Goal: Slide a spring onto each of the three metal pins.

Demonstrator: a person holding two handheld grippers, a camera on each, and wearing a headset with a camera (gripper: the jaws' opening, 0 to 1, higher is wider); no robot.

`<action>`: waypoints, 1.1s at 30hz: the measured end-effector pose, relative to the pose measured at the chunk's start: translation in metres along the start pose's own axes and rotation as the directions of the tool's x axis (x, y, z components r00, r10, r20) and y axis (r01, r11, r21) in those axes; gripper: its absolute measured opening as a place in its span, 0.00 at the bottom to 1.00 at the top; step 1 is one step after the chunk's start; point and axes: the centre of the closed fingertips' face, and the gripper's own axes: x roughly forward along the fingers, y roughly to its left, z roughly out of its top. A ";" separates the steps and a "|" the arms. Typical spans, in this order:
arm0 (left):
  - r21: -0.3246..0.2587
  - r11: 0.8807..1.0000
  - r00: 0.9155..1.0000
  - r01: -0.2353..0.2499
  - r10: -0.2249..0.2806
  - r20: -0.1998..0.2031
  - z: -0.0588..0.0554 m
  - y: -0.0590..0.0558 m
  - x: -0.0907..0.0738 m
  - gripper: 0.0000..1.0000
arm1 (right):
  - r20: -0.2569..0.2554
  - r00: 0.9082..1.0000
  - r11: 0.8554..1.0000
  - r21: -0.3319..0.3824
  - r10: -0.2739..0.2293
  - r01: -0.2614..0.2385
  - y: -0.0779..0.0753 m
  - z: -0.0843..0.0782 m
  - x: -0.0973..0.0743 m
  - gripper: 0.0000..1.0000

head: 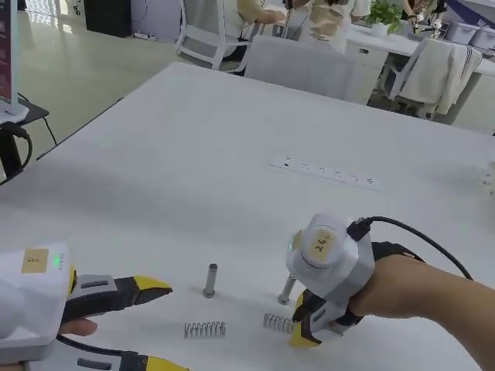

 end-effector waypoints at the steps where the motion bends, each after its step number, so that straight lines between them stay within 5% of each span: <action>1: -0.001 1.000 1.000 0.000 0.000 0.001 0.000 0.000 0.000 0.57 | -0.004 1.000 1.000 -0.003 -0.001 0.001 0.000 -0.001 0.000 0.15; 19: 0.003 1.000 1.000 0.012 -0.012 0.000 0.001 -0.003 0.000 0.55 | -0.012 1.000 0.999 -0.022 -0.024 0.024 0.000 0.000 0.000 0.08; 33: 0.031 0.999 0.999 0.037 -0.037 -0.014 0.008 -0.006 0.006 0.54 | 0.010 1.000 1.000 -0.012 -0.022 0.023 0.008 0.008 -0.015 0.08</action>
